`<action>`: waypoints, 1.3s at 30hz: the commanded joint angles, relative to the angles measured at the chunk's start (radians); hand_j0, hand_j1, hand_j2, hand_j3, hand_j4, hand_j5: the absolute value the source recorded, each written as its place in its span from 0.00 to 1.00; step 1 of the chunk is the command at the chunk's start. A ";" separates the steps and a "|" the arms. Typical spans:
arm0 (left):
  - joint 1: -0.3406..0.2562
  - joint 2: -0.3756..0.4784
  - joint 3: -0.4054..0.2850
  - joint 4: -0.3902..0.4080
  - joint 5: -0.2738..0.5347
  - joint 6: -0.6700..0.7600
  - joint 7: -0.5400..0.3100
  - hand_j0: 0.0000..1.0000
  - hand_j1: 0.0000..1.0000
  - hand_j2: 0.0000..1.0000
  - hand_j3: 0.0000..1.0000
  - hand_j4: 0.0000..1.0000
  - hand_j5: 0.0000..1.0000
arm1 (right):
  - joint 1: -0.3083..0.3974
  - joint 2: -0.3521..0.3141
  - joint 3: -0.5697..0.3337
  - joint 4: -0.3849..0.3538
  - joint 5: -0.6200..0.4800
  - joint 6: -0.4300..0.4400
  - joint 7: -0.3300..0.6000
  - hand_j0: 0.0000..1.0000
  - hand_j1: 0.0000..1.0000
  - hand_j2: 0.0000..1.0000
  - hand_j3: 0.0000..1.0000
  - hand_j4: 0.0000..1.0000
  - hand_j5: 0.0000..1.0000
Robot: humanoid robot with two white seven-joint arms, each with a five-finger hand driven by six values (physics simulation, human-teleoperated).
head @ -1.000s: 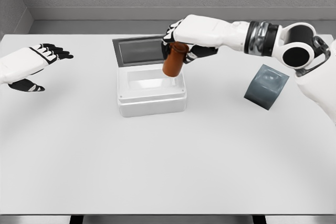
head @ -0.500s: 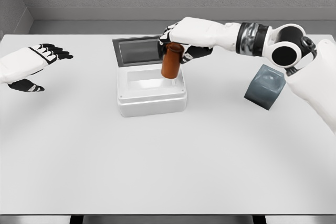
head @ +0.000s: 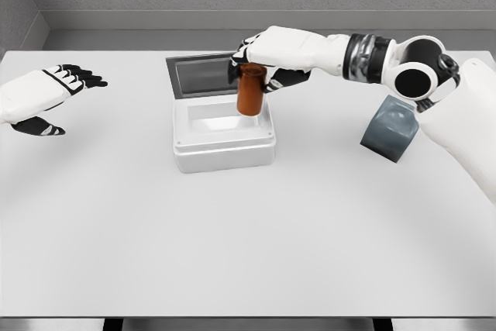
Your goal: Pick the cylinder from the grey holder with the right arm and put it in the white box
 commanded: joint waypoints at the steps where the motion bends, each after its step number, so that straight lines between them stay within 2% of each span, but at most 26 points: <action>1: 0.000 0.001 0.002 0.000 0.006 0.001 0.000 1.00 1.00 1.00 1.00 1.00 1.00 | 0.000 0.003 -0.001 0.006 0.000 0.025 -0.001 1.00 1.00 1.00 1.00 1.00 1.00; 16: 0.002 0.001 0.000 0.000 0.008 0.001 0.000 1.00 1.00 1.00 1.00 1.00 1.00 | 0.002 -0.008 -0.010 -0.005 0.000 0.014 -0.001 1.00 1.00 1.00 1.00 1.00 1.00; 19: 0.002 0.004 0.000 0.000 0.006 0.001 0.002 1.00 1.00 1.00 1.00 1.00 1.00 | 0.006 -0.037 -0.013 -0.077 -0.003 0.016 -0.001 1.00 1.00 1.00 1.00 1.00 1.00; 22: 0.002 0.007 0.002 0.000 0.008 0.001 0.002 1.00 1.00 1.00 1.00 1.00 1.00 | 0.021 -0.116 -0.065 -0.131 -0.009 0.010 -0.001 1.00 1.00 1.00 1.00 1.00 1.00; 24: 0.002 0.014 0.005 0.009 0.037 0.001 0.004 1.00 1.00 1.00 1.00 1.00 1.00 | 0.078 -0.184 -0.156 -0.134 -0.012 -0.041 -0.001 1.00 1.00 1.00 1.00 1.00 1.00; 27: -0.006 0.000 0.009 0.084 0.146 0.001 -0.004 1.00 1.00 1.00 1.00 1.00 1.00 | 0.181 -0.271 -0.283 -0.145 -0.035 -0.135 -0.001 1.00 1.00 1.00 1.00 1.00 1.00; 29: -0.028 -0.052 0.012 0.149 0.196 0.001 -0.050 1.00 1.00 1.00 1.00 1.00 1.00 | 0.232 -0.308 -0.337 -0.157 -0.052 -0.173 -0.001 1.00 1.00 1.00 1.00 1.00 1.00; 30: -0.057 -0.069 0.009 0.173 0.209 0.001 -0.085 1.00 1.00 1.00 1.00 1.00 1.00 | 0.248 -0.322 -0.349 -0.157 -0.052 -0.190 -0.001 1.00 1.00 1.00 1.00 1.00 1.00; 32: -0.120 -0.137 0.006 0.244 0.209 0.001 -0.133 1.00 1.00 1.00 1.00 1.00 1.00 | 0.278 -0.334 -0.372 -0.157 -0.052 -0.216 -0.001 1.00 1.00 1.00 1.00 1.00 1.00; 35: -0.161 -0.204 -0.005 0.259 0.193 0.001 -0.154 1.00 1.00 1.00 1.00 1.00 1.00 | 0.334 -0.351 -0.416 -0.155 -0.053 -0.227 -0.001 1.00 1.00 1.00 1.00 1.00 1.00; 37: -0.215 -0.261 -0.055 0.276 0.154 0.001 -0.156 1.00 1.00 1.00 1.00 1.00 1.00 | 0.391 -0.377 -0.462 -0.151 -0.079 -0.227 -0.001 1.00 1.00 1.00 1.00 1.00 1.00; 38: -0.241 -0.292 -0.075 0.301 0.143 0.001 -0.154 1.00 1.00 1.00 1.00 1.00 1.00 | 0.397 -0.377 -0.464 -0.151 -0.082 -0.227 -0.001 1.00 1.00 1.00 1.00 1.00 1.00; 39: -0.248 -0.304 -0.075 0.316 0.135 0.001 -0.154 1.00 1.00 1.00 1.00 1.00 1.00 | 0.413 -0.379 -0.465 -0.149 -0.082 -0.227 -0.001 1.00 1.00 1.00 1.00 1.00 1.00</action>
